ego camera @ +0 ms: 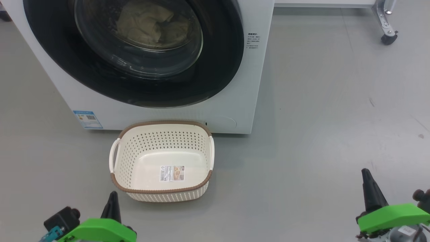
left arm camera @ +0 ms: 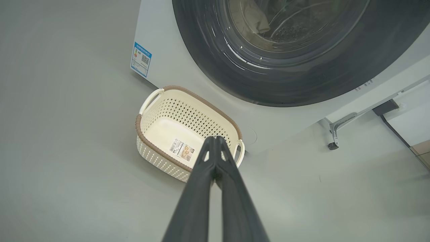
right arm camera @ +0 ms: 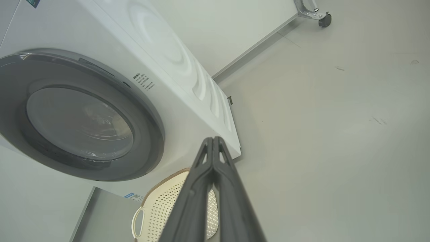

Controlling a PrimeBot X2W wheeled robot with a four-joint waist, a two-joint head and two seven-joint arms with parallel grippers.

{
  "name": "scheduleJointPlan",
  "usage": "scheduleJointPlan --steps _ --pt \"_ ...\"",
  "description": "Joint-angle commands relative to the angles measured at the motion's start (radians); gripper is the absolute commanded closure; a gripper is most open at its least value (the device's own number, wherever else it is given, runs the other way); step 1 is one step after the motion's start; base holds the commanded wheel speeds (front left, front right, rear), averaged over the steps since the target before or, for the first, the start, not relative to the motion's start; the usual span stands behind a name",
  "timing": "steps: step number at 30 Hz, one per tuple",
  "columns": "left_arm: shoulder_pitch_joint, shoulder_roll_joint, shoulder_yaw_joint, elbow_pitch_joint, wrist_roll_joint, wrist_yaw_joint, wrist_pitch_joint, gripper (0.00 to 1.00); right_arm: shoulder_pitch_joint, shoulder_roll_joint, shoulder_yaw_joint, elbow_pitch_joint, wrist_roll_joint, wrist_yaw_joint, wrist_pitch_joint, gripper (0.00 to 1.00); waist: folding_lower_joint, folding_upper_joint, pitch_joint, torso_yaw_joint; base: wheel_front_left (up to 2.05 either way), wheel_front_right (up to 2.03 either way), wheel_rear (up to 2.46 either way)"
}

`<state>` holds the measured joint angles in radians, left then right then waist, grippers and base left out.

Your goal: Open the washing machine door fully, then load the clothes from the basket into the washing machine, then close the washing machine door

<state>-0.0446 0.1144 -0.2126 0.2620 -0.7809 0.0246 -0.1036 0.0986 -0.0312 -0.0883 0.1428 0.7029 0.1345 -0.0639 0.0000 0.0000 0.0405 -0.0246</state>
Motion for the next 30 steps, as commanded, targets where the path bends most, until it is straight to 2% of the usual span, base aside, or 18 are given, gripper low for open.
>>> scheduleJointPlan --steps 1,30 --pt "-0.046 0.005 0.034 -0.026 -0.032 -0.011 0.006 1.00 -0.055 -0.027 0.007 -0.024 0.037 -0.002 0.007 1.00 0.0000 0.0000 -0.001 0.001 0.00 0.00 0.00" --pt "-0.052 -0.015 0.138 -0.023 -0.347 -0.067 0.080 1.00 -0.112 -0.035 0.010 0.024 0.385 -0.002 0.060 1.00 0.0000 0.0000 -0.015 0.010 0.00 0.00 0.00"
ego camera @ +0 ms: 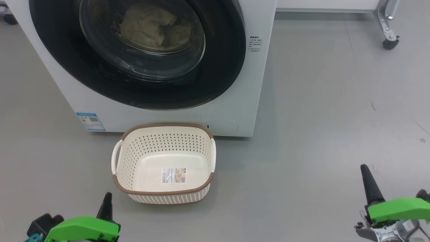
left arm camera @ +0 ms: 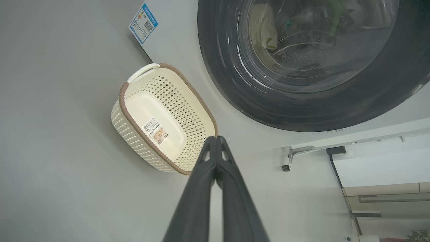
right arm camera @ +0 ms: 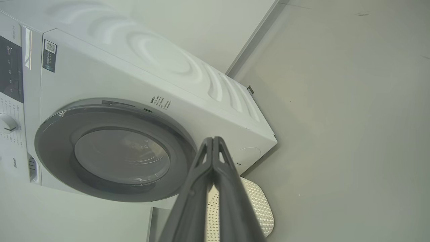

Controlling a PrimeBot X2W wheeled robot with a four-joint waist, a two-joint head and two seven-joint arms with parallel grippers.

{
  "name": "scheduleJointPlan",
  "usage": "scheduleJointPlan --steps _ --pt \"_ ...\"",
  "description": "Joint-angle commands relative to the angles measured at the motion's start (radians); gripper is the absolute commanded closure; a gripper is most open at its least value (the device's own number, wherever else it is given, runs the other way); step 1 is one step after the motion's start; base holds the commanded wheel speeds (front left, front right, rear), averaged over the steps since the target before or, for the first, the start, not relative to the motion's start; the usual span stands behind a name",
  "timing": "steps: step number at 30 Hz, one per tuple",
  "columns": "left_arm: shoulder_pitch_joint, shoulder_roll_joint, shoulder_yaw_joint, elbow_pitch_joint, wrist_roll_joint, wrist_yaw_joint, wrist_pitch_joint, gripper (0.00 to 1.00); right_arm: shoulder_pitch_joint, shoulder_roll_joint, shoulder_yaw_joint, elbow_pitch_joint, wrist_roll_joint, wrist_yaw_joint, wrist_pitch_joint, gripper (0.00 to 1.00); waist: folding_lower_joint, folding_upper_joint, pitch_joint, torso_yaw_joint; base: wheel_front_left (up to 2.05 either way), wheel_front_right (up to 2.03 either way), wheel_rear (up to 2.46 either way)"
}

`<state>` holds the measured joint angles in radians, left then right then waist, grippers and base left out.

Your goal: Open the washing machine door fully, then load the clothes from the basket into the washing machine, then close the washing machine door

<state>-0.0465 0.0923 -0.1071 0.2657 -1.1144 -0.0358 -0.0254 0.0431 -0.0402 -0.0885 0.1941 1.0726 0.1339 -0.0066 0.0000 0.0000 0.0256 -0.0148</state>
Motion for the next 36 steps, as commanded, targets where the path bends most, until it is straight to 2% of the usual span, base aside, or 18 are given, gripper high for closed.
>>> scheduleJointPlan --steps 1,36 --pt "-0.050 0.006 0.036 -0.027 -0.025 -0.008 0.004 1.00 -0.058 -0.026 0.010 -0.026 0.028 -0.002 0.005 1.00 0.0000 0.0000 0.000 0.000 0.00 0.00 0.00" --pt "-0.058 -0.020 0.162 -0.022 -0.390 -0.074 0.095 1.00 -0.126 -0.031 0.007 0.030 0.430 -0.003 0.073 1.00 0.0000 0.0000 -0.017 0.011 0.00 0.00 0.00"
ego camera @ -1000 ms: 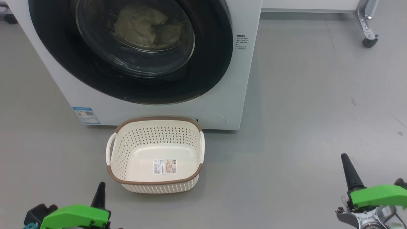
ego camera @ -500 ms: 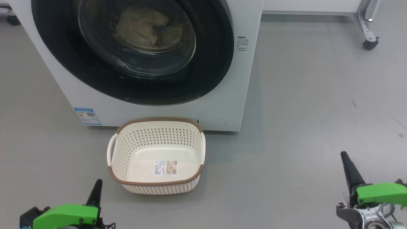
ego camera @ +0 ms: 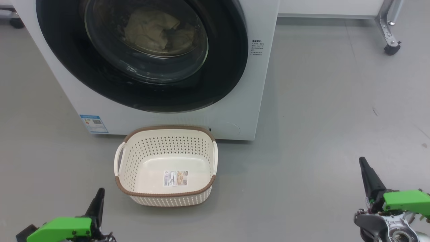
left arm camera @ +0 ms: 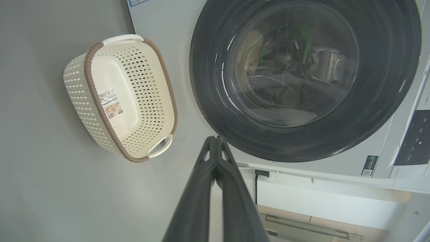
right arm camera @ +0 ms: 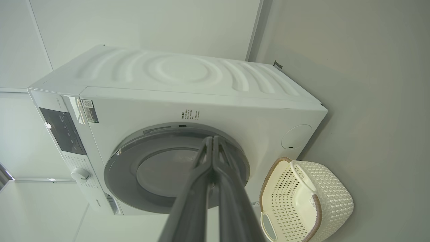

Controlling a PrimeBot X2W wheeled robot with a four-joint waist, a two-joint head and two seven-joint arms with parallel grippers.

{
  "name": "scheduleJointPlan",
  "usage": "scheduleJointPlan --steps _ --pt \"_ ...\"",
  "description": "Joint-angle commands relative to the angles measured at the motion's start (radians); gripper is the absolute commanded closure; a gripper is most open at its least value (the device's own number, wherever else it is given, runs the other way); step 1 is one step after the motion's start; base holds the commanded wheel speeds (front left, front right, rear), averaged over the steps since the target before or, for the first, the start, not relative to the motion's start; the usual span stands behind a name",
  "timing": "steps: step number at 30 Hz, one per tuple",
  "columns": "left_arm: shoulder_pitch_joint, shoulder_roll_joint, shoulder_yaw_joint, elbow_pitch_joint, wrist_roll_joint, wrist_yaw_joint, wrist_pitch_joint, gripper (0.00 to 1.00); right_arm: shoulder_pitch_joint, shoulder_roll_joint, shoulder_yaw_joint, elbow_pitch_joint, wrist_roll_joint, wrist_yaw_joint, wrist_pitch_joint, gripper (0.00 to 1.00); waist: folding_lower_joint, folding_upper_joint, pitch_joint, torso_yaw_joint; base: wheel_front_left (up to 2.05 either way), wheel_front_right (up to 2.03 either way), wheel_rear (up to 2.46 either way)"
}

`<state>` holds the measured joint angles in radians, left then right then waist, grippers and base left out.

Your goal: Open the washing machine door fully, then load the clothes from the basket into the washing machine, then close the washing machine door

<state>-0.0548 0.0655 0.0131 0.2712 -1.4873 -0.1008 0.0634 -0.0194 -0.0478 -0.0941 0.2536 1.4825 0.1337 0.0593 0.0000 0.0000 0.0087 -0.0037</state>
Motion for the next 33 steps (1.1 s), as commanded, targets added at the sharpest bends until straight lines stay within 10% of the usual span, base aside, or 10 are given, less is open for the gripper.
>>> scheduleJointPlan --steps 1,33 --pt "-0.049 0.006 0.045 -0.028 -0.028 -0.011 0.008 1.00 -0.066 -0.023 0.012 -0.027 0.032 -0.003 0.009 1.00 0.0000 0.0000 -0.001 0.000 0.00 0.00 0.00" --pt "-0.052 -0.006 0.088 -0.026 -0.132 -0.030 0.040 1.00 -0.086 -0.019 0.003 -0.010 0.145 -0.003 0.036 1.00 0.0000 0.0000 -0.006 0.004 0.00 0.00 0.00"
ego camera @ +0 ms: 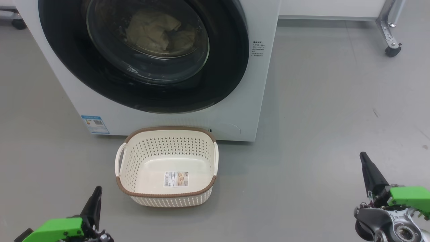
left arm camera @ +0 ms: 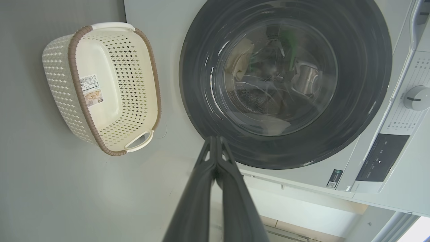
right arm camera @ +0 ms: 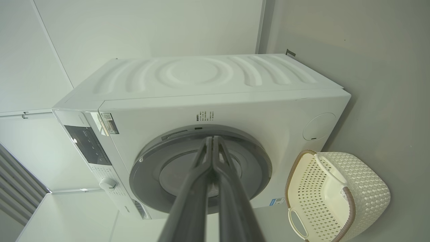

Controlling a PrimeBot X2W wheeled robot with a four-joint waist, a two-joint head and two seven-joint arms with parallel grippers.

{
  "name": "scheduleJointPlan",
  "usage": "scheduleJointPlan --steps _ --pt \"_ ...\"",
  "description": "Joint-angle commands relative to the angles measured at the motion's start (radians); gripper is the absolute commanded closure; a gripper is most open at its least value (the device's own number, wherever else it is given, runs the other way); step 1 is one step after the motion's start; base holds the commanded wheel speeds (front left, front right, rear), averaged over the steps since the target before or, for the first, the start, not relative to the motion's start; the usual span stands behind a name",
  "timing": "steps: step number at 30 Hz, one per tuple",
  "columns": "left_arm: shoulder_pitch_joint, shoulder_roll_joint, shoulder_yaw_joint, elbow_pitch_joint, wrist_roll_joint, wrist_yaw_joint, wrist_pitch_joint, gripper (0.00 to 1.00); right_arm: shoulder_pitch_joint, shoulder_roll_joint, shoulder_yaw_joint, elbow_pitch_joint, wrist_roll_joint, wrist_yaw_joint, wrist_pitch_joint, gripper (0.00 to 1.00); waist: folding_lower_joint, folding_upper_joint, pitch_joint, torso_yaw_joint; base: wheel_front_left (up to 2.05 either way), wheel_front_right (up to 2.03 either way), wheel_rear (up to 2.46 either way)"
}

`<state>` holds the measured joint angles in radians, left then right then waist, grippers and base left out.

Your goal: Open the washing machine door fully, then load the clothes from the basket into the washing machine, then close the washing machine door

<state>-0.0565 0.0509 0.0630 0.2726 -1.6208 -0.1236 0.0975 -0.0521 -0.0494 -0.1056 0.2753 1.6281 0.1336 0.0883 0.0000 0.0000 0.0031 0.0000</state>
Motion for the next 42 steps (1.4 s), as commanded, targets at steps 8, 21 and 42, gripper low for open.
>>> scheduleJointPlan --steps 8,21,42 --pt "-0.050 0.008 0.039 -0.028 0.003 -0.007 0.006 1.00 -0.054 -0.016 0.013 -0.032 -0.002 -0.003 0.008 1.00 0.0000 0.0000 0.000 0.000 0.00 0.00 0.00" --pt "-0.051 0.006 0.042 -0.028 0.005 -0.007 0.008 1.00 -0.054 -0.013 0.009 -0.031 -0.005 -0.003 0.011 1.00 0.0000 0.0000 0.000 0.000 0.00 0.00 0.00" --pt "-0.051 0.005 0.044 -0.028 0.007 -0.007 0.010 1.00 -0.055 -0.010 0.004 -0.031 -0.009 -0.003 0.015 1.00 0.0000 0.0000 0.000 0.000 0.00 0.00 0.00"
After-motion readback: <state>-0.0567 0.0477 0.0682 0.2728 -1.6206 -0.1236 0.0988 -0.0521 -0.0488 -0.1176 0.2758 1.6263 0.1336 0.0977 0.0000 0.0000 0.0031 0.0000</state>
